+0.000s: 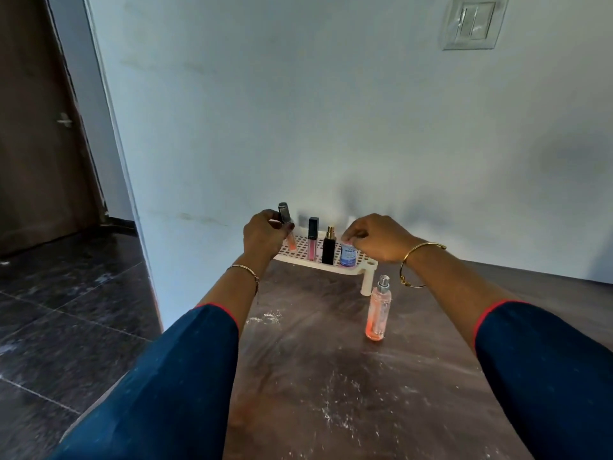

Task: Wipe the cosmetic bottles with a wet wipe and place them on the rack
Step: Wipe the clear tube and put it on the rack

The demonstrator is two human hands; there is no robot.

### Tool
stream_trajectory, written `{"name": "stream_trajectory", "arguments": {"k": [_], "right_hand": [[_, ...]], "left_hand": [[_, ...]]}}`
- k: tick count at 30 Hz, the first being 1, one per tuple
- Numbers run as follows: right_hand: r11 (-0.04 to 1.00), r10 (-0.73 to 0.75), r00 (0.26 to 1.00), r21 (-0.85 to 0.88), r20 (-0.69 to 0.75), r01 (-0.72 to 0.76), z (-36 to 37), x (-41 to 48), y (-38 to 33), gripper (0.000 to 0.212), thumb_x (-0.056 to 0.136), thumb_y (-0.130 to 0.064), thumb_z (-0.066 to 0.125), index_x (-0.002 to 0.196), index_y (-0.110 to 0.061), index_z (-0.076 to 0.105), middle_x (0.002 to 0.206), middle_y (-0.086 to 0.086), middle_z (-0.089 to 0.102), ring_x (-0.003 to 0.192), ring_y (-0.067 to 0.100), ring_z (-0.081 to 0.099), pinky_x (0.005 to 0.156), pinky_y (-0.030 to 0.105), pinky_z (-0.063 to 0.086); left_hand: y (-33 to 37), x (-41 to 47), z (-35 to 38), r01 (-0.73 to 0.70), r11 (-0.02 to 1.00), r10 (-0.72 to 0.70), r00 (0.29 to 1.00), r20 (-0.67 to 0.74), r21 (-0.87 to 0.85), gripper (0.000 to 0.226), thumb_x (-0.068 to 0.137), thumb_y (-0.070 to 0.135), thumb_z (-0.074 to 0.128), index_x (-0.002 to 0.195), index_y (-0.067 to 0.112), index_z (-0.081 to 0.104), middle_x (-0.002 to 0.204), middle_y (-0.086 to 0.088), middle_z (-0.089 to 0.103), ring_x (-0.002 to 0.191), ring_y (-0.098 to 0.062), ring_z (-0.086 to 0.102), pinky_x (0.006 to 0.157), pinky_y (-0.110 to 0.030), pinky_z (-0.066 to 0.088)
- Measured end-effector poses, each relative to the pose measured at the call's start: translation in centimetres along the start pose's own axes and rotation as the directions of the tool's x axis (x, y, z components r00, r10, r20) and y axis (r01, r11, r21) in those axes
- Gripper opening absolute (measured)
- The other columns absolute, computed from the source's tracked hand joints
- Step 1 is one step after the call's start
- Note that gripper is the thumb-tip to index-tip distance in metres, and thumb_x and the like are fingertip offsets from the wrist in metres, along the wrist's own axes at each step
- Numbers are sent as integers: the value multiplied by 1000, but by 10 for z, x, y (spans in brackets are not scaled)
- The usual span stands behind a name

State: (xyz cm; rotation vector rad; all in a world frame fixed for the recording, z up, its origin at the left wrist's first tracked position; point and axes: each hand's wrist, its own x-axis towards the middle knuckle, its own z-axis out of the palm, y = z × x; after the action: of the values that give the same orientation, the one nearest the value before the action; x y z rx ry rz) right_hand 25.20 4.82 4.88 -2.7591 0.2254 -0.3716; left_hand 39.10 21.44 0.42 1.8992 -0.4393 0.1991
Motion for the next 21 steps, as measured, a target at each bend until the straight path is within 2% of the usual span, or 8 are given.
{"name": "stream_trajectory", "arguments": {"k": [3,7,12,16,21], "right_hand": [[1000,-12,1000,15,17,11,2,11,12,22,89,-12,54,103,-16,71,112,1,69,93,11,58,78,19,40],[998,-23,1000,52,2,23,2,18,20,19,89,-15,58,101,-17,72,110,0,69,87,7,55,76,18,38],[996,-26,1000,81,-5,26,7,18,24,22,90,-13,55,105,-14,71,113,3,68,88,10,56,72,17,40],[994,-6,1000,108,-25,9,12,15,25,20,92,-15,55,105,-14,71,111,5,69,91,16,60,77,23,46],[994,-8,999,105,-31,11,5,8,24,22,93,-17,53,107,-14,70,114,6,68,98,19,61,79,24,45]], "left_hand": [[-7,11,12,-7,999,7,1000,5,53,29,81,26,72,106,13,65,103,-7,71,95,-23,65,77,-26,45],[-14,16,26,-11,992,6,999,42,122,29,82,27,71,106,13,66,103,-9,71,97,-27,65,82,-31,49],[-20,16,33,5,985,-13,999,46,174,31,83,27,69,110,12,65,106,-10,71,99,-27,65,89,-35,51],[-18,15,34,19,982,-28,999,43,189,34,84,28,68,113,11,65,109,-11,70,104,-28,63,92,-36,49],[-14,13,29,36,981,-48,997,60,189,51,79,25,73,125,9,56,117,-10,66,113,-26,59,95,-33,45]]}}
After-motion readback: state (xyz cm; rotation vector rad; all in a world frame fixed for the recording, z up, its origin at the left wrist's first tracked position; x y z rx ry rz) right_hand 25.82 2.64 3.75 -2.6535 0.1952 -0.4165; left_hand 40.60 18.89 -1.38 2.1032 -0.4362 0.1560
